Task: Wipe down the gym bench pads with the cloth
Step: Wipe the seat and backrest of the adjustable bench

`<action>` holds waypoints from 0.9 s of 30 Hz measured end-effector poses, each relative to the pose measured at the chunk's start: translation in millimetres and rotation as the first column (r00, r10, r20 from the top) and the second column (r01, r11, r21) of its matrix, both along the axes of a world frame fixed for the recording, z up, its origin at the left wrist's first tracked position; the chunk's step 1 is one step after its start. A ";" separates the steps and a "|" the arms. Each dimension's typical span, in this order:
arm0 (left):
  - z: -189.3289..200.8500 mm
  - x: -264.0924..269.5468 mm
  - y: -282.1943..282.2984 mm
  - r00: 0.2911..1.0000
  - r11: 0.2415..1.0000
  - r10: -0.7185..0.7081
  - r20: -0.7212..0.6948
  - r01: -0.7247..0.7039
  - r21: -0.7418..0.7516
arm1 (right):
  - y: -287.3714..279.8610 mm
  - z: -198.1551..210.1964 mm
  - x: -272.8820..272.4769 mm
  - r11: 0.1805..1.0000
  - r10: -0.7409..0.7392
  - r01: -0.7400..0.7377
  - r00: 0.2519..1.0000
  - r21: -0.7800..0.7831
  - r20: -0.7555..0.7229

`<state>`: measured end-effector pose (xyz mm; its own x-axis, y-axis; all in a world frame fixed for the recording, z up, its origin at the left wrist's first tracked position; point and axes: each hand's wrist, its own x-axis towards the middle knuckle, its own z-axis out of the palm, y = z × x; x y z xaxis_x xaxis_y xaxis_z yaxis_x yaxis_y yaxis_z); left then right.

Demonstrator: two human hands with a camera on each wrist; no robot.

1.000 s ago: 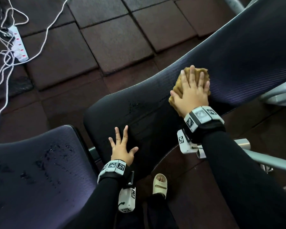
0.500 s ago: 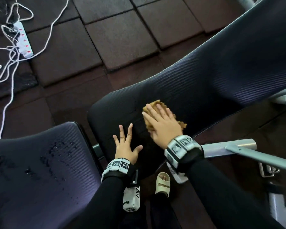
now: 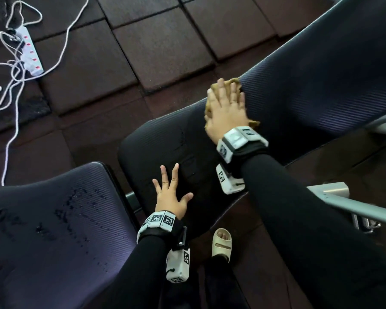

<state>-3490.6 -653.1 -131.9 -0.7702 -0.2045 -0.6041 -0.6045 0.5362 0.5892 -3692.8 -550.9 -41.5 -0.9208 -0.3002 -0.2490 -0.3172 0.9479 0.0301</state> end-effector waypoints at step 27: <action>-4.5 0.0 -1.6 1.000 1.000 0.015 -0.024 -0.015 0.017 | 12.7 -20.5 71.8 0.983 0.162 -0.155 0.985 -0.103 0.066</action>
